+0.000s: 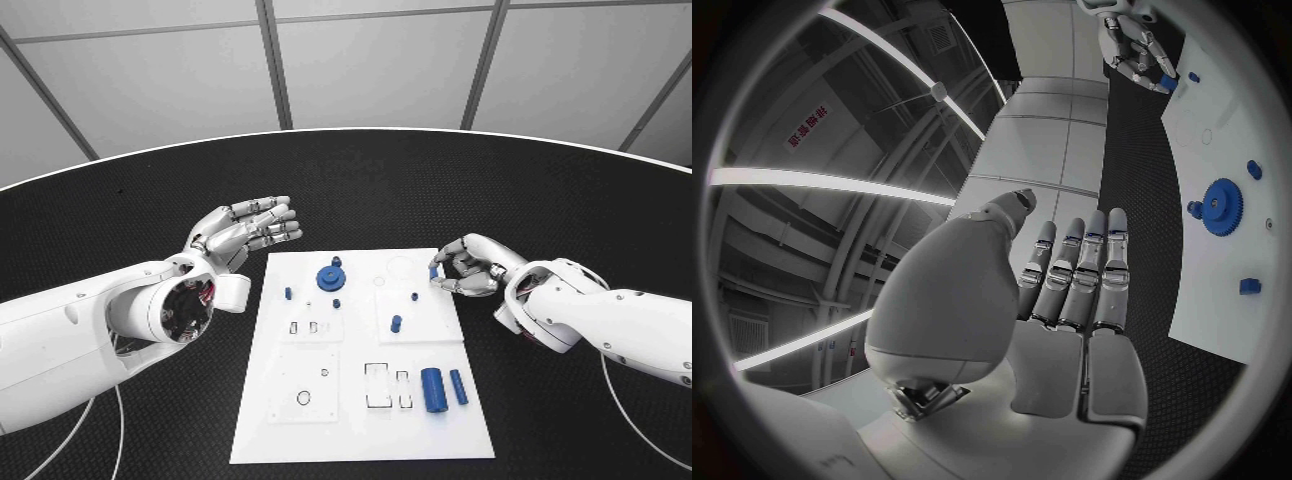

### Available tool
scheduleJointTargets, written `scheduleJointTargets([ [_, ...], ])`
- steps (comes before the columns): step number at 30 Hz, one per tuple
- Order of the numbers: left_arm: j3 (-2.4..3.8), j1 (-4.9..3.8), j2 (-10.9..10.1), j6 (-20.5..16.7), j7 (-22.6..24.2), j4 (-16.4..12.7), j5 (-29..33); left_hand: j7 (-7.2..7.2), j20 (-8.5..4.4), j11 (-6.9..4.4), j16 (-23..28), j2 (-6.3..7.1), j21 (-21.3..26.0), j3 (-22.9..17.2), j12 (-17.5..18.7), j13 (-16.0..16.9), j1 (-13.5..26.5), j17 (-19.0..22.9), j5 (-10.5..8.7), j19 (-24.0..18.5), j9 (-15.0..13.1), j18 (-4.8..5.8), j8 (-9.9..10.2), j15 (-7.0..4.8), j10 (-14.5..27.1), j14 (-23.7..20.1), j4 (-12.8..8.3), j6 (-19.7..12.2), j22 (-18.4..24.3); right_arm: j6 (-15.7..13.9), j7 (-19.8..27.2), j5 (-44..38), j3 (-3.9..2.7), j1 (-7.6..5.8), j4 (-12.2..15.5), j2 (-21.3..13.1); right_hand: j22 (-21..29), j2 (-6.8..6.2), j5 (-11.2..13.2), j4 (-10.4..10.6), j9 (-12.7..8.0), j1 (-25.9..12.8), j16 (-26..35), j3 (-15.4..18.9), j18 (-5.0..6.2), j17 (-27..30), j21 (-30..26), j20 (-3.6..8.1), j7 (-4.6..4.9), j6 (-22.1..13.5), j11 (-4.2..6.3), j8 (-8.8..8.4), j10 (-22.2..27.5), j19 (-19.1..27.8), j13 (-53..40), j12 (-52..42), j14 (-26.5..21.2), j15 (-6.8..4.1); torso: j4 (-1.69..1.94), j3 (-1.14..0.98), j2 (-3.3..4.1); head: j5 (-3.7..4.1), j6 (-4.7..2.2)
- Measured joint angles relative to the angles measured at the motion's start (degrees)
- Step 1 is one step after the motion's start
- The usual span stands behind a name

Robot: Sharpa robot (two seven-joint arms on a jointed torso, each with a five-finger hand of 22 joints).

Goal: Assemble the parts on the task board

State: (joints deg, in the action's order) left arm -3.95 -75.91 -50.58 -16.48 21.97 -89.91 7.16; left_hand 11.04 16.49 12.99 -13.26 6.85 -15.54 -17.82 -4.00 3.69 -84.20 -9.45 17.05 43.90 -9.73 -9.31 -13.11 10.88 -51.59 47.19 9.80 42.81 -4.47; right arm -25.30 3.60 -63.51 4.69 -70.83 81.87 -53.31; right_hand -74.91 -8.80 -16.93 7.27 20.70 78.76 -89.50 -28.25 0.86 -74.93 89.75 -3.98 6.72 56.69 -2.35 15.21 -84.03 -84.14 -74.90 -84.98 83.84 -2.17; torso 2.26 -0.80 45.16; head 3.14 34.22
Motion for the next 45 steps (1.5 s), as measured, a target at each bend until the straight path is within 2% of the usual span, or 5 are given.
scheduleJointTargets([
  [10,-0.01,0.01,1.23,0.24,-0.15,1.96,0.01,0.00,0.00,0.00,0.00,0.00,0.00,-0.30,0.00,0.00,0.00,0.00,0.00,0.00,0.00,0.00,0.00,0.00,0.00,0.00,-0.31,0.00,0.06,0.47,-4.00,-0.76,-0.22,-0.64,7.27,0.39,0.00,0.45,0.00,-0.41,-0.02,0.21,0.00,-0.40,0.00,0.00,0.00,0.00,-0.08,-0.11,0.00,0.00,0.00,0.00,-0.05,0.00,0.00,0.00,-0.38,0.23,-0.65,-0.73,0.38],
  [18,-0.01,0.01,2.18,0.48,-0.30,3.46,0.01,0.00,0.00,0.00,0.00,0.00,0.00,-0.31,0.00,0.00,0.00,0.00,0.00,0.00,0.00,0.00,0.00,0.00,0.00,0.00,-0.31,0.00,0.08,1.06,-6.86,-3.78,-0.32,-1.13,10.57,4.20,0.00,0.49,-0.32,-0.56,-0.02,0.25,-0.25,-0.55,0.00,0.01,0.00,0.00,-0.07,-0.14,0.00,0.00,0.00,0.00,-0.04,0.00,0.00,0.00,-0.35,0.76,-1.21,-1.92,1.29],
  [29,-0.01,0.01,3.55,0.78,-0.61,5.13,0.05,0.00,0.20,0.00,0.00,0.00,0.00,-0.31,0.00,0.00,0.00,0.00,0.00,0.20,0.00,0.00,0.00,0.00,0.00,0.00,-0.31,0.00,0.07,3.60,-9.98,-7.60,-0.22,-1.07,7.09,13.80,0.00,0.78,-0.32,-0.72,-0.02,-0.06,-0.24,-0.70,0.00,0.01,0.00,0.00,0.15,-0.30,-0.01,0.00,-0.01,0.00,-0.03,0.19,0.00,0.01,0.07,1.29,-1.47,-4.22,2.28],
  [36,-0.01,0.00,4.16,0.87,-0.73,5.72,0.07,0.21,0.20,0.00,0.00,0.23,0.00,-0.31,0.00,0.00,0.24,0.00,0.00,0.20,0.00,0.00,0.00,0.00,0.00,0.00,-0.31,0.21,0.07,4.92,-12.15,-11.30,-0.02,-0.53,4.92,18.59,0.00,0.78,-0.32,-0.73,-0.02,-0.06,-0.24,-0.70,0.00,0.01,0.00,0.00,0.16,-0.31,-0.01,0.00,0.00,0.00,-0.03,0.24,0.00,0.02,0.21,1.36,-1.36,-5.07,2.72],
  [45,-0.01,0.00,4.44,0.98,-0.82,5.85,0.08,0.21,0.20,0.00,0.00,0.23,0.00,-0.30,0.00,0.00,0.23,0.00,0.00,0.20,0.00,0.00,0.00,0.00,0.00,0.00,-0.31,0.21,0.06,6.40,-13.91,-14.09,0.58,0.46,3.84,21.03,0.00,0.77,-0.55,-0.79,-0.02,-0.06,-0.24,-0.63,0.00,0.02,0.00,-0.01,0.30,-0.46,-0.01,0.00,-0.01,0.00,-0.02,0.23,0.00,0.02,0.18,1.26,-1.30,-5.53,3.25],
])
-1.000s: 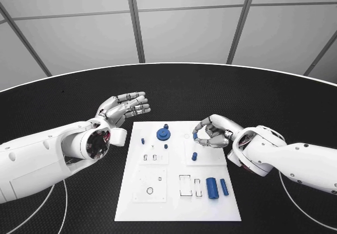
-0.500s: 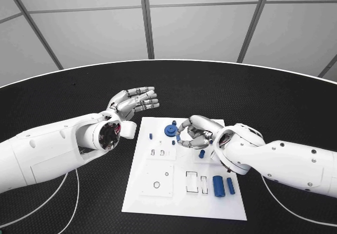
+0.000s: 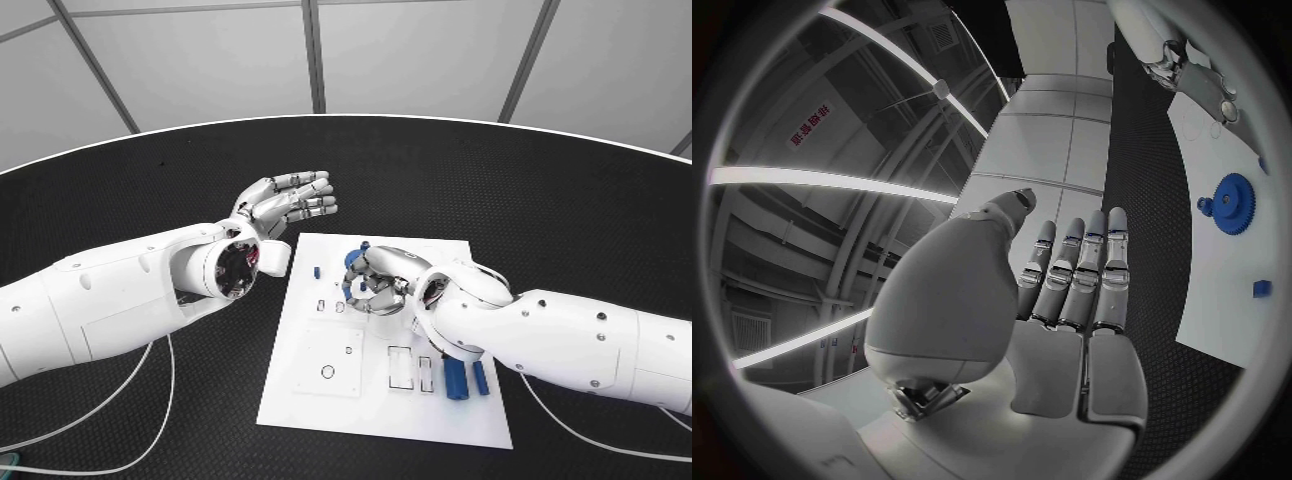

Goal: Assemble the parts on the task board

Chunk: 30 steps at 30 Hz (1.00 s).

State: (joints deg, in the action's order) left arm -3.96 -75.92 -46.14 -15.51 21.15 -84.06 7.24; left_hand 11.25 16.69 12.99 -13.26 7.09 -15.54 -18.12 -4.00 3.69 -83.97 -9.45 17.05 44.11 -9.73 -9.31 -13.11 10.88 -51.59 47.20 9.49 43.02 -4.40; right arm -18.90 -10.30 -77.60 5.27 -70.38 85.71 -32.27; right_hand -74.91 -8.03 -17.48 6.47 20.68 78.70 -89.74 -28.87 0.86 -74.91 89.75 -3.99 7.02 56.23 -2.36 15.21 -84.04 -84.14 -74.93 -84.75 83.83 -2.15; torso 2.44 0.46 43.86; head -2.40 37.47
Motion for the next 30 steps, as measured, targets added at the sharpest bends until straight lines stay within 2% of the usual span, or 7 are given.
scheduleJointTargets([
  [10,0.00,0.00,-0.02,0.07,-0.09,0.03,0.00,0.00,0.00,0.00,0.00,0.00,0.00,0.00,0.00,0.00,0.00,0.00,0.00,0.00,0.00,0.00,0.00,0.00,0.00,0.00,0.00,0.00,0.06,1.11,-1.06,-3.39,0.13,0.80,-0.34,0.59,0.00,-0.08,0.00,0.00,0.00,-0.07,0.00,0.01,0.00,0.01,0.00,0.00,0.14,-0.16,0.00,0.00,0.00,0.00,0.01,0.00,0.00,0.00,0.01,-0.09,0.02,-0.08,0.26],
  [30,0.00,0.00,-0.32,0.10,-0.19,-0.17,0.00,0.00,0.00,0.00,0.00,0.00,0.00,0.00,0.00,0.00,0.00,0.00,0.00,0.00,0.00,0.00,0.00,0.00,0.00,0.00,0.00,0.00,0.05,2.38,-2.38,-3.95,0.16,1.33,-1.18,0.83,0.00,-0.36,0.01,0.02,0.03,-0.70,0.00,0.02,0.00,0.01,0.00,0.00,0.31,-0.38,0.00,0.33,0.00,0.00,0.02,0.00,0.00,0.01,0.01,-0.10,0.03,-0.16,0.83],
])
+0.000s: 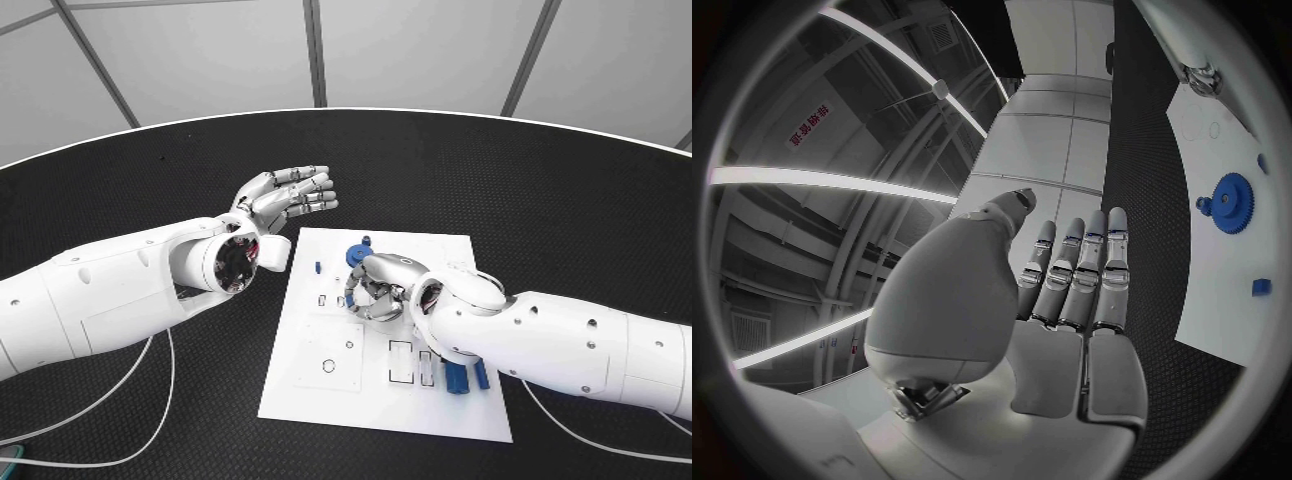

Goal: Assemble the parts on the task board

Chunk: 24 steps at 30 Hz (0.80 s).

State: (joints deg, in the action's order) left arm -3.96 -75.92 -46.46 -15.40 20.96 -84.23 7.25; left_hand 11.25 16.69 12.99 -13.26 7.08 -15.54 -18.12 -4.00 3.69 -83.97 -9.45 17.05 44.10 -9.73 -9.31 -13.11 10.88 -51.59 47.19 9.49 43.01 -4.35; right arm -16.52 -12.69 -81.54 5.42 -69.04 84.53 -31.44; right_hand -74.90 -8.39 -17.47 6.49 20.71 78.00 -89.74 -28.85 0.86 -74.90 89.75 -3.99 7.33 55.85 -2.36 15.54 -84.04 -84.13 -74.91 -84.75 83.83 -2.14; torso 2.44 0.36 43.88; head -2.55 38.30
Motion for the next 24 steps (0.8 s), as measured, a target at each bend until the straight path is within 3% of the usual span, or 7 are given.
scheduleJointTargets([
  [6,0.00,0.00,-0.11,0.02,-0.04,-0.05,0.00,0.00,0.00,0.00,0.00,0.00,0.00,-0.11,0.00,0.00,0.00,0.00,0.00,0.00,0.00,0.00,0.00,0.00,0.00,0.00,0.11,0.00,0.00,0.20,-0.64,-0.01,0.00,0.03,-0.26,-0.01,0.00,-0.07,0.01,0.01,1.29,-0.20,0.00,0.01,0.00,0.00,0.00,0.00,-0.22,-0.13,0.00,0.01,0.00,0.00,0.00,0.07,0.21,0.21,-0.03,0.01,0.00,-0.01,0.07],
  [24,0.00,0.00,-0.27,0.05,-0.13,-0.21,0.00,0.00,0.00,0.00,0.00,0.00,0.00,-0.16,0.00,0.00,0.00,0.00,0.00,0.00,0.00,0.00,0.00,0.00,0.00,0.00,0.16,0.00,-0.01,-0.08,-1.26,-0.01,0.00,0.04,-0.12,0.31,0.00,-0.07,-0.17,0.01,1.29,-0.18,0.00,0.02,0.00,-0.04,0.00,0.00,-0.17,0.03,0.00,0.18,0.00,0.00,0.01,0.23,0.21,0.21,-0.03,0.02,0.00,0.03,0.38],
])
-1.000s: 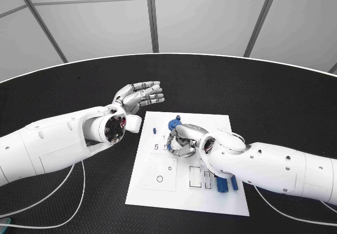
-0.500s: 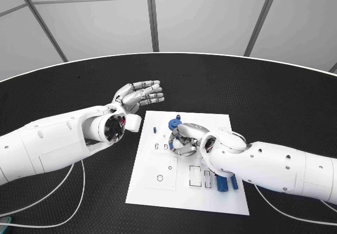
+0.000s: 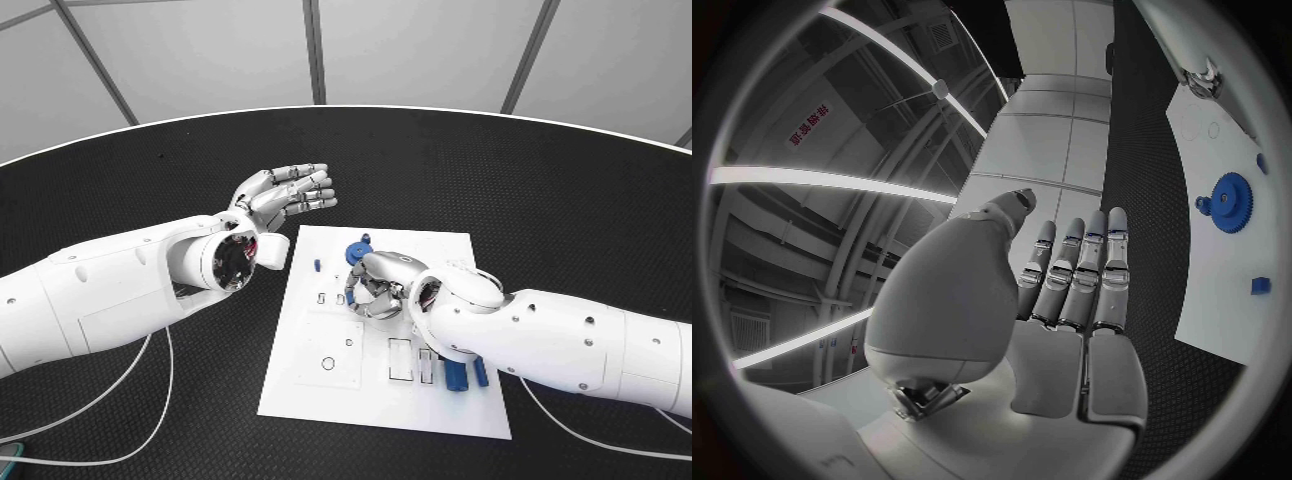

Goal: Assemble the parts on the task board

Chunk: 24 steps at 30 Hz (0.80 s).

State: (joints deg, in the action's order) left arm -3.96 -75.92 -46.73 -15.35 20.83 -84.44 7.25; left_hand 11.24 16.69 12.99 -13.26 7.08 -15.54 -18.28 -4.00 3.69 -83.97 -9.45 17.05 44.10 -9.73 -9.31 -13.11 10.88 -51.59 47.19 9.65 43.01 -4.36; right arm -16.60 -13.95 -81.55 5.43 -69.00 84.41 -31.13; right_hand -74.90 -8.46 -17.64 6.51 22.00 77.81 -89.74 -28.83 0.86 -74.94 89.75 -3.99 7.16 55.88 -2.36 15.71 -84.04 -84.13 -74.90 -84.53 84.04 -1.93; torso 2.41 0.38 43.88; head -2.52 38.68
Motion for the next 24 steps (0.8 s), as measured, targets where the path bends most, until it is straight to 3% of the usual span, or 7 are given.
scheduleJointTargets([
  [19,0.00,-0.01,-0.15,0.06,-0.11,-0.20,0.00,0.00,0.00,0.00,0.29,0.30,0.00,-0.16,0.00,0.00,0.31,0.00,0.00,0.00,0.00,0.00,0.00,0.00,0.00,0.00,-0.16,0.00,0.04,0.62,-0.94,0.00,0.00,0.00,-0.55,0.32,0.00,-0.33,0.00,0.06,0.30,-0.32,0.00,0.06,-0.01,0.01,0.00,0.00,0.10,-0.11,0.00,-0.02,0.00,0.00,-0.04,0.44,0.00,0.00,0.00,0.00,-0.01,0.11,0.17],
  [24,0.00,-0.01,-0.14,0.06,-0.14,-0.19,0.00,0.00,0.00,0.00,0.29,0.31,0.00,-0.16,0.00,0.00,0.30,0.00,0.00,0.00,0.00,0.00,0.00,0.00,0.00,0.00,-0.16,0.00,0.04,0.73,-1.06,0.00,0.00,0.00,-0.66,0.33,0.00,-0.71,0.00,0.06,0.12,-0.71,0.00,0.06,0.00,0.01,0.00,-0.21,0.61,-0.63,0.00,-0.01,0.00,0.21,-0.04,0.70,-0.08,0.29,-0.04,-0.03,-0.02,0.12,0.18],
])
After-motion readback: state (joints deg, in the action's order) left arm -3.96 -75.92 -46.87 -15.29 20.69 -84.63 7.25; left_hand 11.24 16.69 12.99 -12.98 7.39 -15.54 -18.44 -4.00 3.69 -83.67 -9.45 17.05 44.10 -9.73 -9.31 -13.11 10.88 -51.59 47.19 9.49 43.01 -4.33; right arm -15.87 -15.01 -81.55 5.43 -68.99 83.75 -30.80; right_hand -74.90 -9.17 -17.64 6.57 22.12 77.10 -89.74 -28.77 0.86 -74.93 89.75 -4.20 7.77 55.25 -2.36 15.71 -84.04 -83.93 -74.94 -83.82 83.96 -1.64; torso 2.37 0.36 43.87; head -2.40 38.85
